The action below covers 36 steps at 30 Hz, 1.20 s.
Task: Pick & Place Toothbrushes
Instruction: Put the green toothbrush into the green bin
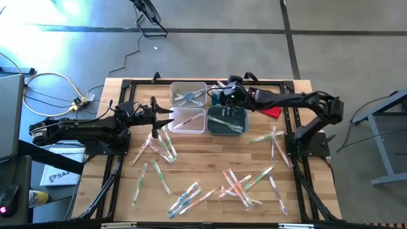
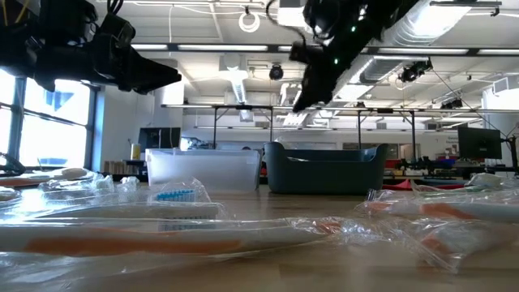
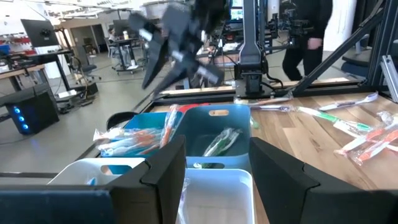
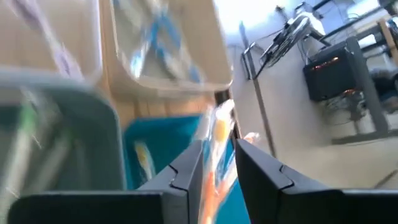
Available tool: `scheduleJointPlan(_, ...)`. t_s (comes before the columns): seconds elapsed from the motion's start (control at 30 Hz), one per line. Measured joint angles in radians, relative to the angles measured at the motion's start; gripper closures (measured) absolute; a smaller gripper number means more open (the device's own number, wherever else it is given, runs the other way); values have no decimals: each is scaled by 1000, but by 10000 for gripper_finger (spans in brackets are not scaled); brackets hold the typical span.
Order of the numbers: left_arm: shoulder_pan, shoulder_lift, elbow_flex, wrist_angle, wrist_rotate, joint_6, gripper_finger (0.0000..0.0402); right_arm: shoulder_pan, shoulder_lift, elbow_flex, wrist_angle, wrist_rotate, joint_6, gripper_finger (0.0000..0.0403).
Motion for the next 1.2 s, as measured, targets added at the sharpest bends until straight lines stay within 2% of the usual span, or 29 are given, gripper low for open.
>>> scheduleJointPlan(0.53,0,0,0,0,-2,-1,231,197,-280,0,-82,-30,566,331)
scheduleJointPlan(0.9,0,0,0,0,-2,-3,231,328,-331,0,-160,-40,794,331)
scheduleJointPlan(1.07,0,0,0,0,-2,-3,231,374,-323,0,-160,-148,943,331)
scheduleJointPlan(1.2,0,0,0,0,-2,-3,231,416,-303,0,-161,-201,962,331)
